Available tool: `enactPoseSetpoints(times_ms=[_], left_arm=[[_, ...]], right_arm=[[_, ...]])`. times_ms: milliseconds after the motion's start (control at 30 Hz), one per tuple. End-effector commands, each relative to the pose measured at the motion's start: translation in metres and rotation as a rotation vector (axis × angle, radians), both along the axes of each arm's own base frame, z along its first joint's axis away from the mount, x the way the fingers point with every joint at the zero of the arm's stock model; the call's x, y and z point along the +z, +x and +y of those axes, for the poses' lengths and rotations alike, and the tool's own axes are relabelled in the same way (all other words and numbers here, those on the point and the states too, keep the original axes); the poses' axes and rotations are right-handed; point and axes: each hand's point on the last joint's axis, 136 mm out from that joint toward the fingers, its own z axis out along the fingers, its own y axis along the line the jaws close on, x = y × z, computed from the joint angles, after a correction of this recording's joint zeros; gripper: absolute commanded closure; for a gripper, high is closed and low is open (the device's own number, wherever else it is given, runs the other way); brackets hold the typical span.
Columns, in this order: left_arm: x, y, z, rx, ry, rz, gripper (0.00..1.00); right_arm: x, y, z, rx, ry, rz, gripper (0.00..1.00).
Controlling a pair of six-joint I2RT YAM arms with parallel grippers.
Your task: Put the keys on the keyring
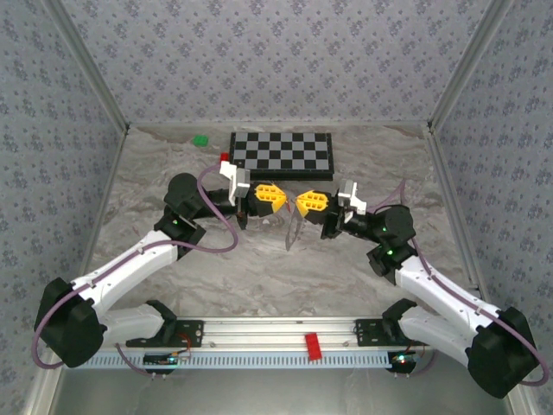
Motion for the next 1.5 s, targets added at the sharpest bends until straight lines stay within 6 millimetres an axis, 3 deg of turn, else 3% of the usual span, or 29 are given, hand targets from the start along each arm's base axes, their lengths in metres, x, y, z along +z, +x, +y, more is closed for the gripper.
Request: enactPoseSetpoints(times_ms=[0,1467], left_arm=[[0.014,-0.002,0.002,-0.004,-0.028,-0.041,1.00],[0.012,-0.004,0.002,-0.008,-0.021,-0.044,1.00]], right_arm=[[0.027,-0.007,-0.003,0.000,0.042,-0.087,1.00],[0.037,-0.012,0.002,0.024,0.055,-0.118,1.00]])
